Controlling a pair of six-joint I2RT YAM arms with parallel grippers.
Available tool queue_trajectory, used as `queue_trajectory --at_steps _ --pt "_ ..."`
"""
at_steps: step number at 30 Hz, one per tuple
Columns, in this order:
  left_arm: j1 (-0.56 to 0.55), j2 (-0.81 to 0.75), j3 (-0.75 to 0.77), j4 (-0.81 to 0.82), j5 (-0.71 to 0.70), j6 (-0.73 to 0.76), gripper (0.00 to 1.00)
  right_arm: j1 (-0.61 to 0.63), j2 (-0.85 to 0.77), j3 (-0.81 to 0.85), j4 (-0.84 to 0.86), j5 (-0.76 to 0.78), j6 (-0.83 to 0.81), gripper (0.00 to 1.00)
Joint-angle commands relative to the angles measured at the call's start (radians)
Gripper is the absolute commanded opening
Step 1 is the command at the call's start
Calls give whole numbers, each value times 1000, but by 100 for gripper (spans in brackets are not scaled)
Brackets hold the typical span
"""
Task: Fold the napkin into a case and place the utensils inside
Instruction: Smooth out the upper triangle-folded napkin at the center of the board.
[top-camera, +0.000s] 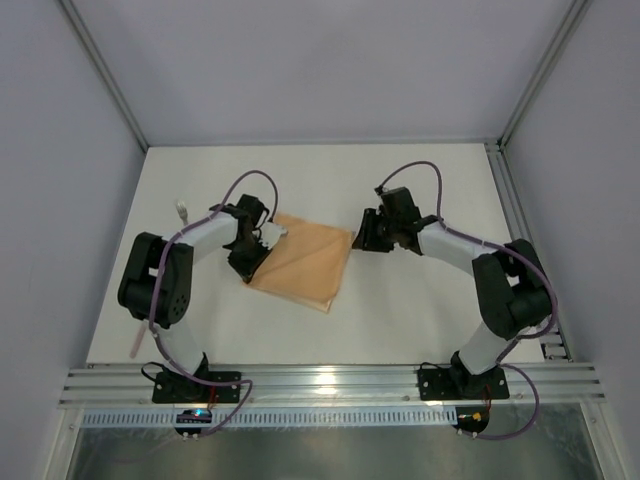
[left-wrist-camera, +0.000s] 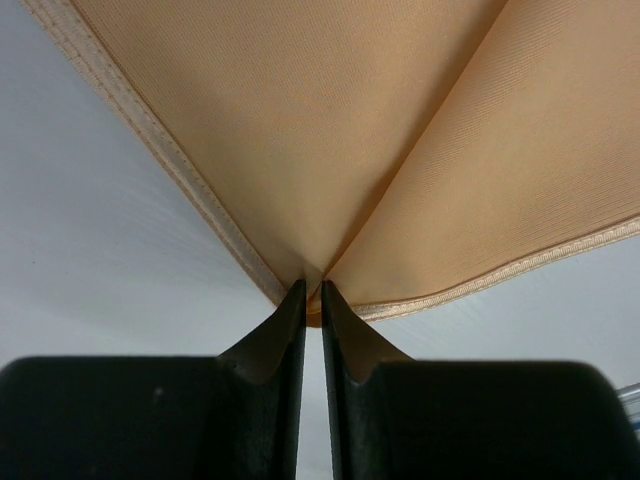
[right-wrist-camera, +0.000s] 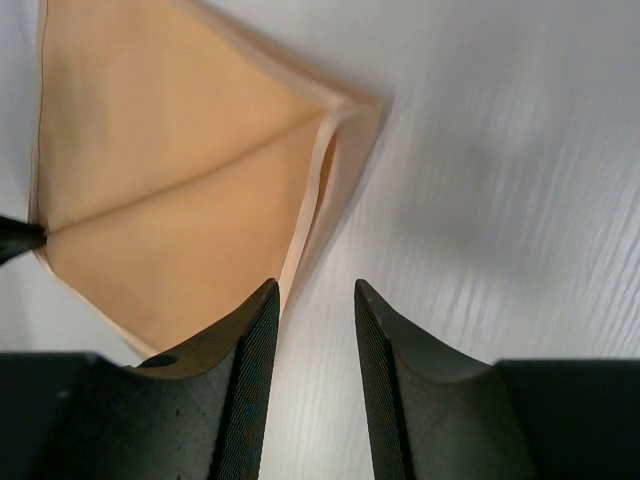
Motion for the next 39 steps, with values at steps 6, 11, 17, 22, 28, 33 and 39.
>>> queue_trajectory --at_steps 6,11,17,22,28,33,39 --pt "28 -48 -22 -11 19 -5 13 165 -156 -201 -38 -129 17 41" --pt "31 -48 -30 -3 27 -8 14 225 -138 -258 14 -129 99 41" --pt "31 -54 -37 -3 28 -8 14 236 -122 -263 80 -149 132 40" --pt "31 -54 -40 0 31 -14 14 247 -113 -270 103 -157 149 38" --pt "30 -54 -45 0 30 -11 14 263 -116 -269 126 -161 165 38" --pt "31 -51 -42 2 28 -9 15 265 -118 -255 124 -169 177 38" --pt "31 -55 -48 0 27 -6 15 265 -160 -287 115 -175 192 38"
